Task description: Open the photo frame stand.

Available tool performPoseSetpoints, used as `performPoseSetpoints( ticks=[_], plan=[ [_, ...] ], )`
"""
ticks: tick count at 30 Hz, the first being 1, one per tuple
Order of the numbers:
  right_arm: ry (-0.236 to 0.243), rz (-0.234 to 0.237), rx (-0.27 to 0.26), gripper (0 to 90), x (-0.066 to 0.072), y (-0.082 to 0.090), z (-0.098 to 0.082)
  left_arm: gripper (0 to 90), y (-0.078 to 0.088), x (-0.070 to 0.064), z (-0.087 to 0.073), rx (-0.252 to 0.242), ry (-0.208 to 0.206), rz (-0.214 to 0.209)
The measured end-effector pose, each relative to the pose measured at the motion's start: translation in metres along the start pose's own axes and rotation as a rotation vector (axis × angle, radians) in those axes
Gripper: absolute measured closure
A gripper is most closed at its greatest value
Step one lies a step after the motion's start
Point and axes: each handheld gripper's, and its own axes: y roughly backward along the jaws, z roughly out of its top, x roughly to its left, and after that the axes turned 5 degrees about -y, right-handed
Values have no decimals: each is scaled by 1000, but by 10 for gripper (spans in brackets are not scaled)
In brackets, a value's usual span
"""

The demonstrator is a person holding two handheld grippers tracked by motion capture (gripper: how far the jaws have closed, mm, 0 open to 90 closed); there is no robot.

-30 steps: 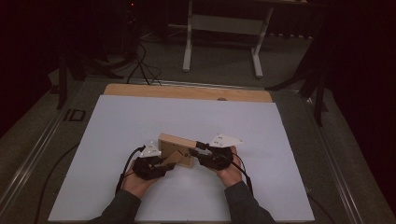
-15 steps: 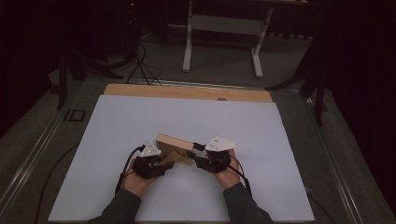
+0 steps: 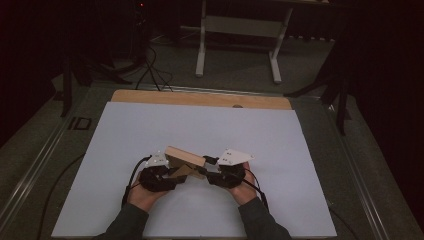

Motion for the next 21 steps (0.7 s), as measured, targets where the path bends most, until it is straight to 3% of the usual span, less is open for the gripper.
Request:
performPoseSetpoints(
  ticks=[9, 17, 21],
  plan=[
    [25, 19, 17, 532, 5, 1, 0, 533, 11, -1, -5, -9, 24, 0],
    [35, 61, 31, 448, 10, 2, 2, 541, 18, -3, -9, 0, 38, -11],
    [41, 60, 43, 398, 13, 2, 3, 542, 21, -4, -12, 10, 46, -6]
  ],
)
